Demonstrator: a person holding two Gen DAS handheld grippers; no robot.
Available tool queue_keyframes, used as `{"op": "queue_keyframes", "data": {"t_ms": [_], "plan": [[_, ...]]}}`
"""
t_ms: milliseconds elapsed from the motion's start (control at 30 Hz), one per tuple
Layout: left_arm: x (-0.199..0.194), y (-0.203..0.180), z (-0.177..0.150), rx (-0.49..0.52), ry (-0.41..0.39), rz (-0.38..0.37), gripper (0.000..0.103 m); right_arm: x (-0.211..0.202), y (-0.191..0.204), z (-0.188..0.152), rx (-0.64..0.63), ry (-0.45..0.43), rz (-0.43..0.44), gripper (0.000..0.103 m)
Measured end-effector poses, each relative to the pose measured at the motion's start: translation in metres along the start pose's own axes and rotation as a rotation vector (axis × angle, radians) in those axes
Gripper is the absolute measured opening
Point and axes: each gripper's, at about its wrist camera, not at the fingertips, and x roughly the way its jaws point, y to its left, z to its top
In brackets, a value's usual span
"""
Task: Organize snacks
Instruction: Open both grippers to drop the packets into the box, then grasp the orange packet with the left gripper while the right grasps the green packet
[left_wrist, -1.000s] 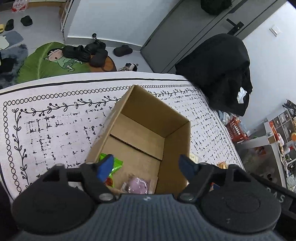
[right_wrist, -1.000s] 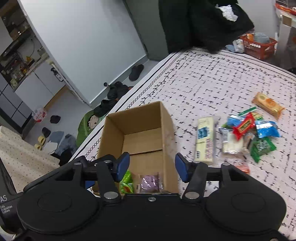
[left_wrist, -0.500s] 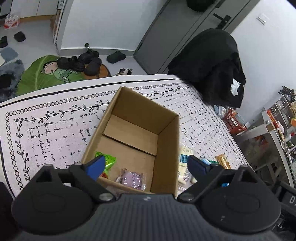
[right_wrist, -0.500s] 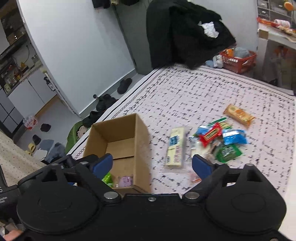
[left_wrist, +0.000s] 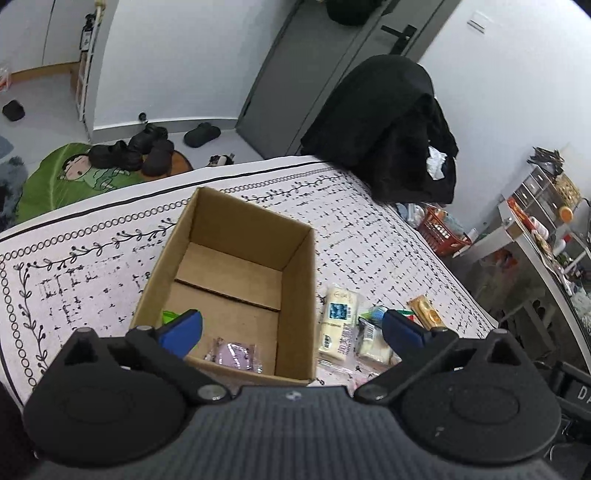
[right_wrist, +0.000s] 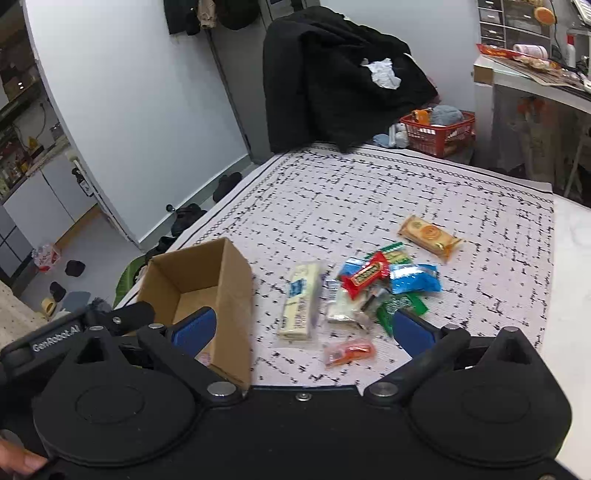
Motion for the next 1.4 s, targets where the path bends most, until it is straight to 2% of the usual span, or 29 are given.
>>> {"op": "queue_keyframes", "data": {"t_ms": [167, 700, 900, 1133, 1233, 1400], "plan": [[-0.001, -0.009, -0.004, 0.04, -0.013, 0.004, 0.103, 0.002, -0.016, -0.004, 0.013, 0.0, -0.012, 0.103], [0.015, -0.047, -0.028, 0.179, 0.043, -0.023, 0.103, 0.021, -0.062, -0.024, 0.069, 0.052, -0.006, 0.103], [0.022, -0.056, -0.036, 0.198, 0.054, -0.026, 0.103, 0.03, -0.075, -0.026, 0.107, 0.052, -0.007, 0.102], [0.031, -0.067, -0.043, 0.221, 0.05, -0.016, 0.103, 0.046, -0.09, -0.027, 0.178, 0.062, 0.018, 0.095], [0.036, -0.069, -0.044, 0.223, 0.043, -0.016, 0.102, 0.052, -0.096, -0.028, 0.205, 0.062, 0.038, 0.089], [0.053, -0.078, -0.048, 0.224, 0.043, -0.022, 0.097, 0.064, -0.113, -0.029, 0.293, 0.066, 0.069, 0.08]]}}
